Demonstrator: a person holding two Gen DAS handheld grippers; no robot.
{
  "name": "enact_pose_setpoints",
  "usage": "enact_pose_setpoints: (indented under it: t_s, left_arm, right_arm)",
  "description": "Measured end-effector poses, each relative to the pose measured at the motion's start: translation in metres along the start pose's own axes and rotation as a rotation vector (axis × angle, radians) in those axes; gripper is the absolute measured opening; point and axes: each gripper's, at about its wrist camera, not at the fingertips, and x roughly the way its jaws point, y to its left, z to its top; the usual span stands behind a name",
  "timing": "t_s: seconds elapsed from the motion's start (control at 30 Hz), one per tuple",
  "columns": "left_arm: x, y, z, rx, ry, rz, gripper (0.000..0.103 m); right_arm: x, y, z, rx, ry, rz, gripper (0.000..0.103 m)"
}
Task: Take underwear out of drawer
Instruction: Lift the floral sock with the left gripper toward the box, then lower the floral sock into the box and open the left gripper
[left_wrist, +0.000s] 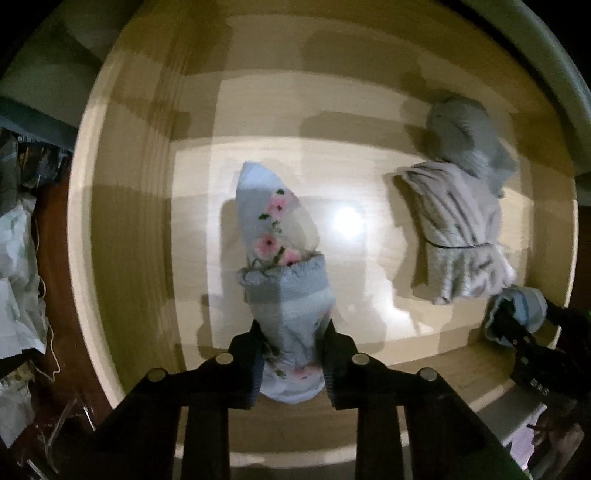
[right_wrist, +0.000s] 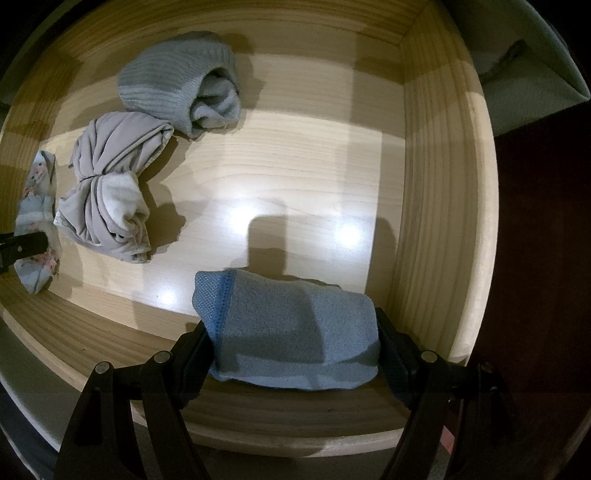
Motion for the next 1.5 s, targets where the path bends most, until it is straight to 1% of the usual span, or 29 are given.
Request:
enact_pose_setpoints:
  t_s: [0.23, 0.27, 0.33, 0.43, 0.53, 0.63, 0.77, 0.9, 0.97, 1.0, 1.03, 1.07, 1.17, 1.23, 1.3, 1.4, 1.47, 1.5]
  left_arm:
    - [-0.032, -0.008, -0.015, 0.056, -0.095, 0.012, 0.026]
    - [-0.036, -0.011, -0.022, 0.065, -0.112, 0.016, 0.026]
    - [-0.045, -0.015, -0.031, 0.081, -0.155, 0.026, 0.026]
    - [-0.054, -0.021, -0.040, 0.096, -0.199, 0.038, 0.026]
    - [-0.072, -0.026, -0.051, 0.119, -0.268, 0.048, 0.026]
    - [-0.098, -0.021, -0.059, 0.134, -0.344, 0.041, 0.026]
    - [-0.138, -0.021, -0.071, 0.161, -0.472, 0.044, 0.026]
    - [-0.179, -0.023, -0.079, 0.178, -0.576, 0.027, 0.026]
    - [-0.198, -0.024, -0.080, 0.187, -0.613, 0.031, 0.026]
    - [-0.212, -0.027, -0.081, 0.194, -0.649, 0.040, 0.026]
    - [-0.220, -0.028, -0.081, 0.197, -0.665, 0.042, 0.026]
    - [-0.234, -0.031, -0.082, 0.207, -0.697, 0.043, 0.026]
    - [-0.261, -0.038, -0.079, 0.222, -0.766, 0.047, 0.026]
    - [-0.283, -0.044, -0.072, 0.238, -0.807, 0.054, 0.026]
    - [-0.296, -0.049, -0.063, 0.243, -0.837, 0.065, 0.026]
    - [-0.315, -0.055, -0.045, 0.247, -0.881, 0.060, 0.026]
    - [-0.321, -0.057, -0.033, 0.241, -0.909, 0.062, 0.026]
    - [-0.322, -0.059, -0.025, 0.243, -0.908, 0.058, 0.026]
  right_arm:
    - [0.001, 0.001, 0.000, -0.011, 0.009, -0.008, 0.075]
    - [0.001, 0.001, 0.000, -0.014, 0.011, -0.009, 0.075]
    - [0.002, 0.003, 0.001, -0.015, 0.014, -0.011, 0.075]
    - [0.003, 0.004, 0.002, -0.017, 0.018, -0.013, 0.075]
    - [0.004, 0.005, 0.002, -0.016, 0.018, -0.016, 0.074]
    - [0.003, 0.006, 0.001, -0.009, 0.009, -0.020, 0.072]
    - [0.003, 0.006, 0.000, -0.014, 0.001, -0.030, 0.070]
    - [0.001, 0.006, -0.002, -0.013, -0.022, -0.049, 0.065]
    - [0.001, 0.008, -0.003, -0.018, -0.034, -0.064, 0.064]
    - [0.000, 0.009, -0.004, -0.019, -0.038, -0.063, 0.063]
    - [0.000, 0.009, -0.004, -0.015, -0.042, -0.059, 0.063]
    - [-0.001, 0.009, -0.005, -0.012, -0.047, -0.057, 0.062]
    - [-0.002, 0.008, -0.007, -0.008, -0.066, -0.049, 0.061]
    - [-0.003, 0.008, -0.009, -0.007, -0.071, -0.044, 0.061]
    - [-0.005, 0.006, -0.013, -0.006, -0.077, -0.040, 0.061]
    - [-0.008, 0.004, -0.012, -0.011, -0.080, -0.034, 0.061]
    - [-0.010, 0.003, -0.013, -0.010, -0.081, -0.031, 0.061]
    - [-0.010, 0.003, -0.013, -0.010, -0.082, -0.030, 0.061]
